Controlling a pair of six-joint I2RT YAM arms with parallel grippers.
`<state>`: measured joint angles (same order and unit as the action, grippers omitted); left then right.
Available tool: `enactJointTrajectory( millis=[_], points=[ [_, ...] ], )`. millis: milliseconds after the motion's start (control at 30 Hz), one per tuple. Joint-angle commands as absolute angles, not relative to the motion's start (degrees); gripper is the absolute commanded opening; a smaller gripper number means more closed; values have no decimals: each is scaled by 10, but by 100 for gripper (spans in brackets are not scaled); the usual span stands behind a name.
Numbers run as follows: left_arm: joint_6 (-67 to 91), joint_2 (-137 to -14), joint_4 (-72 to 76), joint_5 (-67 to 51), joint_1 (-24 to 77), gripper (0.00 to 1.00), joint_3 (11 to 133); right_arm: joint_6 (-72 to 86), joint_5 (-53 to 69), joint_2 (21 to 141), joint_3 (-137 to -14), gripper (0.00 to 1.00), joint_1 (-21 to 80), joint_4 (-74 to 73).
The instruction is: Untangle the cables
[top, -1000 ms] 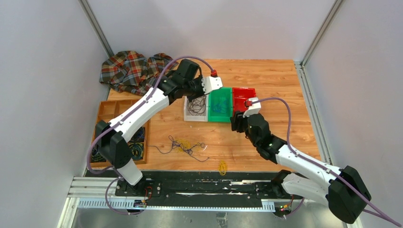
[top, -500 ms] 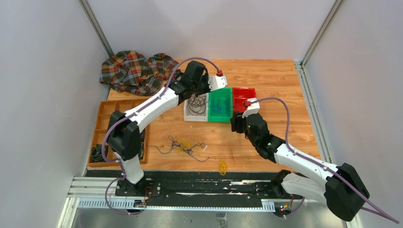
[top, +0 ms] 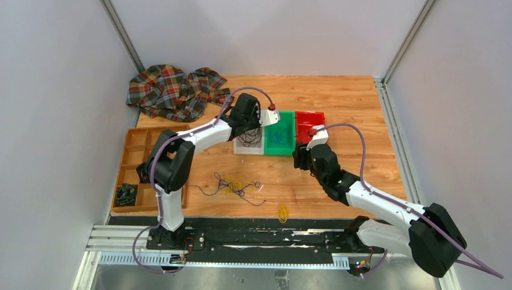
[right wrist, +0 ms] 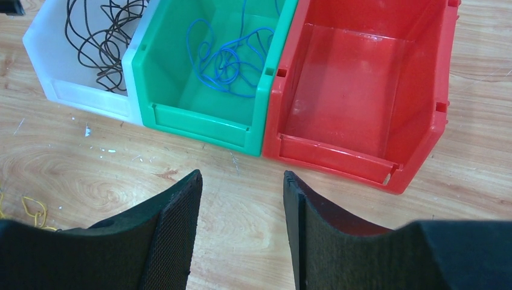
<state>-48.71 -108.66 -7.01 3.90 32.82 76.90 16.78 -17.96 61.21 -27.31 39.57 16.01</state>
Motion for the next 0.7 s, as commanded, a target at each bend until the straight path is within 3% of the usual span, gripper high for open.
enactJointTrajectory(
  millis=[0,133,233,333,400,567,667],
  points=[
    [-474,-1107,-34,38,330,0,761,172,-175,619,-274,52,385,167],
    [-442,-1117,-81,28,330,1,792,172,-170,626,-278,52,383,165],
    [-407,-1119,-164,8,322,20,857,170,-168,628,-281,52,381,163],
    [-363,-1118,-275,-76,299,54,943,169,-165,624,-283,52,379,160],
    [-347,-1122,-334,-129,280,70,995,167,-161,620,-283,52,378,159],
    [-345,-1157,-435,-213,249,90,1109,166,-157,620,-283,52,373,156],
    [-322,-1187,-413,-178,244,90,1133,167,-156,623,-283,51,371,157]
  ],
)
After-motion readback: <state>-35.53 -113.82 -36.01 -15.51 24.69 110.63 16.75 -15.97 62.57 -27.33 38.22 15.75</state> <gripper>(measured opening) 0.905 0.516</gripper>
